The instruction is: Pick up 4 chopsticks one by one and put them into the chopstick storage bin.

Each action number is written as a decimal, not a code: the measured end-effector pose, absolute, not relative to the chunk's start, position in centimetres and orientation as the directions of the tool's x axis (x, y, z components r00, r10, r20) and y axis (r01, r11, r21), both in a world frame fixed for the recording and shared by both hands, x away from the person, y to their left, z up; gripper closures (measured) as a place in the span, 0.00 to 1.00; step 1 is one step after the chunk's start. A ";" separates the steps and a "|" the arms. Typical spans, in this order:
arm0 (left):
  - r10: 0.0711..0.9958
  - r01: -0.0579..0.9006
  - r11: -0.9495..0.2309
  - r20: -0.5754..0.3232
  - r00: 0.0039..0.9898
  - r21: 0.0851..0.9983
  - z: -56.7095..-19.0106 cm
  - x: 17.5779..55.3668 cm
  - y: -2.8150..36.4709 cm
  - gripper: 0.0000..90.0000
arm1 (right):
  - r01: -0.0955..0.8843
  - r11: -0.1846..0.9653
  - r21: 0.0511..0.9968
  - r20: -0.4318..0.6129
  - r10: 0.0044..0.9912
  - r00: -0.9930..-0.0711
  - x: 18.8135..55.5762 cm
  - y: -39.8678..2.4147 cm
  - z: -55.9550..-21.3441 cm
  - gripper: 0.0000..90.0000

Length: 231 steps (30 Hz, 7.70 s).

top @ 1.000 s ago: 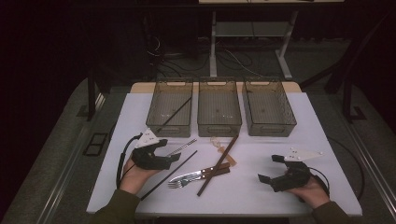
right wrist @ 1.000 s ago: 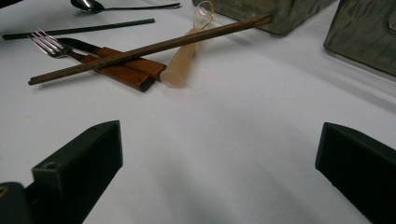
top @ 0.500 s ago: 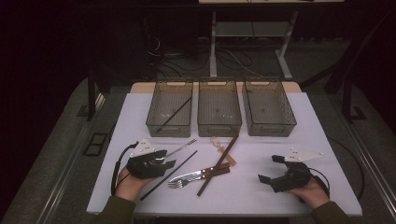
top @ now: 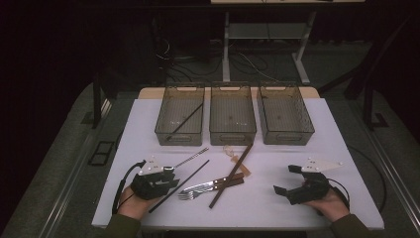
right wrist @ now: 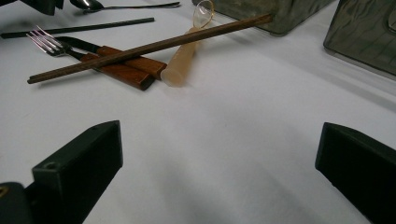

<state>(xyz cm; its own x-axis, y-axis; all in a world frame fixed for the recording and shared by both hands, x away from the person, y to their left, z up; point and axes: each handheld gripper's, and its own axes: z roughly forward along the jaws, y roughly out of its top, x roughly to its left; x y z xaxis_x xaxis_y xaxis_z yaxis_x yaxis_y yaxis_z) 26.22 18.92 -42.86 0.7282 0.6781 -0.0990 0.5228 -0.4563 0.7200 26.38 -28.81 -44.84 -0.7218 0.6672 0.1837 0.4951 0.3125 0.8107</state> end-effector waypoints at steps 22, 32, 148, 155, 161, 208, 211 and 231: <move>0.677 0.559 -0.527 -0.081 0.732 0.641 -44.0 26.1 18.5 0.88 | 0.494 0.315 0.810 0.181 0.668 -0.722 26.4 -28.7 -44.9 0.01; 0.672 0.550 -0.542 -0.066 0.738 0.635 -44.0 25.9 18.2 0.94 | 0.493 0.317 0.810 0.179 0.667 -0.723 26.4 -28.7 -44.9 0.01; 0.704 0.426 -0.232 -0.151 0.694 0.875 -37.7 35.5 16.9 0.95 | 0.497 0.315 0.808 0.180 0.671 -0.719 26.5 -28.8 -45.0 0.01; 0.710 0.419 -0.228 -0.145 0.689 0.879 -37.1 37.1 16.6 0.95 | 0.501 0.310 0.808 0.185 0.674 -0.716 26.5 -28.9 -44.9 0.01; 0.720 0.419 -0.218 -0.145 0.679 0.881 -36.2 38.5 16.5 0.95 | 0.501 0.309 0.808 0.186 0.673 -0.716 26.5 -28.9 -44.9 0.01; 0.860 0.549 -0.237 -0.090 0.503 0.802 -38.2 47.2 16.5 0.86 | 0.495 0.302 0.815 0.193 0.664 -0.723 26.3 -28.9 -44.8 0.01; 0.859 0.548 -0.239 -0.089 0.505 0.802 -38.2 47.2 16.5 0.82 | 0.494 0.304 0.814 0.192 0.663 -0.724 26.3 -28.9 -44.8 0.01; 0.800 0.519 -0.259 -0.121 0.588 0.815 -36.8 44.2 17.0 0.43 | 0.504 0.297 0.811 0.199 0.671 -0.715 26.5 -28.9 -44.9 0.01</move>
